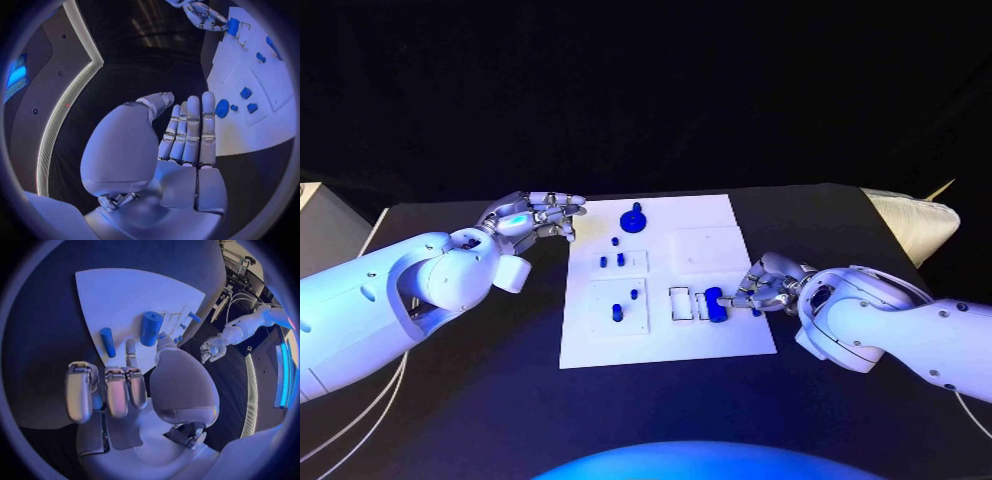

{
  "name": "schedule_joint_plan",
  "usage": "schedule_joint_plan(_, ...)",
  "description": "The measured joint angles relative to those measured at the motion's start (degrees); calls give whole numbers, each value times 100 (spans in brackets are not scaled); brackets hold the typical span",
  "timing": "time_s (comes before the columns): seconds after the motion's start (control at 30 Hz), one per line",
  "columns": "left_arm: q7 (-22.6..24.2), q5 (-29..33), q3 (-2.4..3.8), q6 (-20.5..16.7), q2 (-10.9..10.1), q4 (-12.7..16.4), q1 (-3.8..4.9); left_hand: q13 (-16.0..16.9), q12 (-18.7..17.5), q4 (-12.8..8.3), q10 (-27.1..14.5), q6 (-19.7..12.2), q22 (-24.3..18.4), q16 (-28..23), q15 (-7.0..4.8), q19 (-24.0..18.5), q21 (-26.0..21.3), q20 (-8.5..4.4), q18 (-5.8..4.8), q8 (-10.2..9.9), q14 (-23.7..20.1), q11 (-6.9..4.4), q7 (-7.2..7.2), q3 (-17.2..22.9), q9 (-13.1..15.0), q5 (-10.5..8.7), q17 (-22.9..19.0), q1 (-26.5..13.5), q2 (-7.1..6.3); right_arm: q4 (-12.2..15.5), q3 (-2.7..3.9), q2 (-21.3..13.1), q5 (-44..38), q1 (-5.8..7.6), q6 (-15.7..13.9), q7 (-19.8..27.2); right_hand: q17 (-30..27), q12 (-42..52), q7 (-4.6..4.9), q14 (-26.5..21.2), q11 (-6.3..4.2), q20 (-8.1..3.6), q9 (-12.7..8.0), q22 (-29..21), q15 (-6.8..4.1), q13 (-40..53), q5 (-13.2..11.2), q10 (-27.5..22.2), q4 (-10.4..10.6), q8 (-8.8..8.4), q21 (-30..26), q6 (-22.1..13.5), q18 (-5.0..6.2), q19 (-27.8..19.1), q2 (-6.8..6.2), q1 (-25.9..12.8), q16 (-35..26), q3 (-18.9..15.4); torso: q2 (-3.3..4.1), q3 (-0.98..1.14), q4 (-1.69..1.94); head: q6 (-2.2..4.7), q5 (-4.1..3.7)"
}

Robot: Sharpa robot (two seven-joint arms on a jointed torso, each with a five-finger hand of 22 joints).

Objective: Assemble the parts on the task board

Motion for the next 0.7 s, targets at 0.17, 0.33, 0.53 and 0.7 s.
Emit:
schedule_joint_plan(0.17, 0, 0, 0, 2, 1, 2, -1, 0, 0, 0, 0, 0, 0, 0, 0, 0, 0, 0, 0, 0, 0, 0, 0, 0, 0, 0, 0, 0, 0, -105, -2, 159, -62, -78, -2, -106, -1, 0, -16, 0, 0, 0, 20, 0, 0, 0, -92, 0, 2, 25, 0, -16, 0, 0, -23, -81, 0, -67, 1, 4, -4, -10, 5)
schedule_joint_plan(0.33, 0, 0, 0, 3, 1, 2, -1, 0, 0, 0, 0, 0, 0, 0, 0, 0, 0, 0, 0, 0, 0, 0, 0, 0, -1, 0, 0, 0, 0, -157, 16, 285, -109, -108, -40, -134, -1, 0, -30, 0, 0, 0, 49, -1, 0, -1, -96, 0, 2, 83, 0, -11, 1, 0, -23, -81, 0, -67, 5, 11, -5, -13, 23)
schedule_joint_plan(0.53, -3, 0, 0, 4, 1, 1, -2, 0, 0, 0, 0, 0, 0, 0, 0, 0, 0, 0, 0, 0, 0, 0, 0, 0, -5, 0, 0, 0, 0, -192, 20, 410, -153, -138, -141, -137, -1, 0, -43, 0, 0, 0, 22, -1, 0, -1, -95, 0, 2, 55, 0, 2, 1, 0, -22, -81, 0, -66, 9, 11, -5, -22, 22)
schedule_joint_plan(0.7, -7, 0, 0, 6, 1, 7, -2, 1, 0, 0, 0, 0, 0, 0, 0, 0, 0, 0, 0, 0, 0, 0, 0, 0, -5, 0, 0, 0, 0, -228, 22, 453, -149, -146, -197, -133, -2, 0, -39, 0, 0, 1, 21, -1, 1, -1, -95, 0, 1, 55, 0, -1, 0, 0, 2, -105, 22, -66, 10, 8, -3, -38, 24)
